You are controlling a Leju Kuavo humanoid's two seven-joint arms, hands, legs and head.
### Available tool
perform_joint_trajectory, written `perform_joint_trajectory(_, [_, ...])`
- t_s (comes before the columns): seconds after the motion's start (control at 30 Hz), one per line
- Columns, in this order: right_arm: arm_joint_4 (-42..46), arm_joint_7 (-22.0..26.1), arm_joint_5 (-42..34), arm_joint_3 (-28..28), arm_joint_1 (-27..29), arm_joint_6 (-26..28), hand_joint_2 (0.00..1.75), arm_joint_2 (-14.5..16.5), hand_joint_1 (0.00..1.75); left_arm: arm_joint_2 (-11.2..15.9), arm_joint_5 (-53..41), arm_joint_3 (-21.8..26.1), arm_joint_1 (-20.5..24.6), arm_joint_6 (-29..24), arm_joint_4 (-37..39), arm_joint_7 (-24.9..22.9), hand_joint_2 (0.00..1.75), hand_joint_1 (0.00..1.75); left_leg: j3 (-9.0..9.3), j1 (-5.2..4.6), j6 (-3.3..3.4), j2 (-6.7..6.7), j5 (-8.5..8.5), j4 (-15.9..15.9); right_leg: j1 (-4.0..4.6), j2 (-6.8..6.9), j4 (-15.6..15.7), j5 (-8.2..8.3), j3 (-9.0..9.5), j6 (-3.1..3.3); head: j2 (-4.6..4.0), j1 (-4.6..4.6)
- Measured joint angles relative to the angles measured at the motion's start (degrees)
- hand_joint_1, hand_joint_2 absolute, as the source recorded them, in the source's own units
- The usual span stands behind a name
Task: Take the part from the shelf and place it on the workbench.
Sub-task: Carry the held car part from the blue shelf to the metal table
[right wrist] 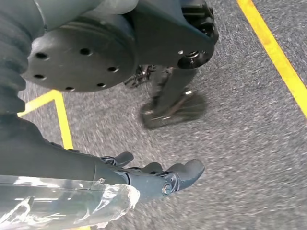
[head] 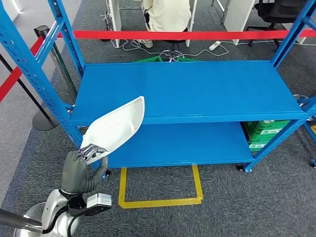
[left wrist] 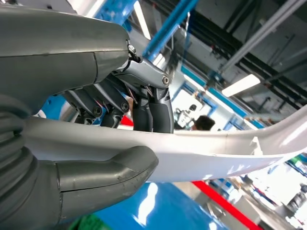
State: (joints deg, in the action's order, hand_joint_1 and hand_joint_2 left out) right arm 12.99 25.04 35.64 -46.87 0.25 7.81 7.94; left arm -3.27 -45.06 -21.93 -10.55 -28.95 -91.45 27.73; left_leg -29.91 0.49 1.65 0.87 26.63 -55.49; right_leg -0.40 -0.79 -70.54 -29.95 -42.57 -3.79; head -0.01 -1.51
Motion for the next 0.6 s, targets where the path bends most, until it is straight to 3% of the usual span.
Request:
perform_joint_trajectory(0.03, [0.06, -0.06, -0.15, -0.27, -0.05, 0.28, 1.75, 0.01, 0.00, -0.29, -0.05, 0.00, 0.19, 0.01, 0.31, 0.03, 1.75, 1.75, -0.91, -0.08, -0.01, 0.72, -0.69, -0.05, -0.03, 0.23, -3.04, -0.74, -0.07, -0.09, 0.00, 0.01])
perform_joint_trajectory(0.07, [0.12, -0.11, -0.29, -0.56, -0.07, 0.62, 1.75, 0.01, 0.00, -0.64, -0.19, 0.00, 0.40, 0.07, 0.59, 0.06, 1.75, 1.75, -1.79, -0.13, -0.08, 1.41, -1.33, -0.09, -0.05, 0.37, -4.08, 0.03, 0.85, -0.14, 0.01, 0.02])
perform_joint_trajectory(0.1, [0.15, -0.14, -0.39, -0.85, -0.06, 1.02, 1.75, 0.02, 0.00, -0.99, -0.31, 0.00, 0.65, 0.18, 0.84, 0.07, 1.75, 1.75, -2.58, -0.15, -0.21, 2.05, -1.95, -0.13, -0.07, 0.64, -2.98, 1.58, 2.90, -0.15, 0.01, 0.01])
perform_joint_trajectory(0.13, [0.21, -0.12, -0.51, -1.16, -0.08, 1.46, 1.75, 0.03, 0.00, -1.34, -0.43, 0.01, 0.92, 0.30, 1.07, 0.07, 1.75, 1.75, -3.21, -0.17, -0.39, 2.65, -2.50, -0.18, -0.07, 1.32, 0.08, 2.96, 5.99, -0.10, 0.01, 0.01])
perform_joint_trajectory(0.2, [0.48, 0.05, -0.87, -1.69, -0.35, 2.44, 1.75, 0.30, 0.00, -1.95, -0.53, 0.05, 1.46, 0.57, 1.43, 0.19, 1.75, 1.75, -3.93, -0.36, -0.94, 3.72, -3.38, -0.32, 0.18, 3.85, 9.15, 2.52, 13.16, 0.09, 0.01, 0.03])
perform_joint_trajectory(0.23, [0.64, 0.17, -1.08, -1.98, -0.53, 2.87, 1.75, 0.54, 0.00, -2.17, -0.54, 0.08, 1.73, 0.68, 1.57, 0.31, 1.75, 1.75, -4.05, -0.46, -1.25, 4.30, -3.78, -0.40, 0.37, 4.77, 12.61, 1.56, 15.32, 0.32, 0.01, 0.02])
perform_joint_trajectory(0.27, [0.78, 0.30, -1.24, -2.26, -0.70, 3.21, 1.75, 0.83, 0.00, -2.36, -0.55, 0.08, 1.95, 0.81, 1.69, 0.44, 1.75, 1.75, -4.11, -0.50, -1.55, 4.93, -4.16, -0.43, 0.59, 5.08, 14.62, 0.75, 16.28, 0.61, 0.01, 0.03])
perform_joint_trajectory(0.33, [0.87, 0.43, -1.39, -2.81, -0.73, 3.58, 1.75, 1.28, 0.00, -2.61, -0.54, 0.05, 2.31, 0.99, 1.93, 0.64, 1.75, 1.75, -4.28, -0.32, -2.19, 5.87, -4.66, -0.53, 0.76, 4.03, 15.15, 1.17, 15.33, 1.59, 0.01, 0.03])
perform_joint_trajectory(0.37, [0.91, 0.49, -1.44, -2.98, -0.68, 3.69, 1.75, 1.49, 0.00, -2.69, -0.52, 0.04, 2.40, 1.11, 2.05, 0.74, 1.75, 1.75, -4.61, -0.17, -2.58, 5.20, -3.82, -1.05, 0.74, 3.44, 15.09, 1.73, 14.68, 2.11, 0.01, 0.02])
perform_joint_trajectory(0.4, [0.95, 0.56, -1.53, -3.16, -0.65, 3.76, 1.75, 1.68, 0.00, -2.74, -0.50, 0.04, 2.45, 1.25, 2.16, 0.90, 1.75, 1.75, -5.21, -0.06, -2.96, 3.95, -1.90, -2.51, 0.66, 2.88, 15.09, 2.45, 14.02, 2.63, 0.01, -0.03])
perform_joint_trajectory(0.47, [1.03, 0.87, -1.73, -3.57, -0.72, 3.69, 1.75, 2.06, 0.00, -2.75, -0.49, 0.09, 2.55, 1.70, 2.40, 1.39, 1.75, 1.75, -7.08, 0.02, -3.43, 0.88, 4.02, -8.49, 0.58, 1.68, 15.04, 4.05, 12.40, 3.28, 0.01, -0.26])
perform_joint_trajectory(0.5, [1.04, 1.01, -1.83, -3.82, -0.76, 3.59, 1.75, 2.19, 0.00, -2.77, -0.49, 0.12, 2.66, 1.92, 2.55, 1.66, 1.75, 1.75, -7.95, -0.03, -3.47, 0.10, 6.44, -12.22, 0.60, 1.00, 14.99, 4.85, 11.50, 3.41, 0.01, -0.34])
perform_joint_trajectory(0.53, [1.04, 1.09, -1.89, -4.08, -0.77, 3.49, 1.75, 2.30, 0.00, -2.83, -0.49, 0.15, 2.82, 2.14, 2.74, 1.90, 1.75, 1.75, -8.34, -0.10, -3.39, -0.26, 7.58, -15.06, 0.65, 0.27, 14.92, 5.63, 10.47, 3.44, 0.01, -0.41])
perform_joint_trajectory(0.57, [1.04, 1.10, -1.96, -4.33, -0.76, 3.44, 1.75, 2.38, 0.00, -2.92, -0.49, 0.17, 3.03, 2.33, 2.96, 2.07, 1.75, 1.75, -7.92, -0.17, -3.22, -0.46, 7.39, -16.30, 0.69, -0.47, 14.83, 6.38, 9.45, 3.42, 0.01, -0.43])
perform_joint_trajectory(0.6, [1.04, 1.09, -2.02, -4.56, -0.75, 3.43, 1.75, 2.46, 0.00, -3.05, -0.49, 0.18, 3.25, 2.46, 3.18, 2.20, 1.75, 1.75, -6.61, -0.24, -2.96, -0.66, 6.18, -15.61, 0.72, -1.21, 14.74, 7.11, 8.48, 3.36, 0.01, -0.43])
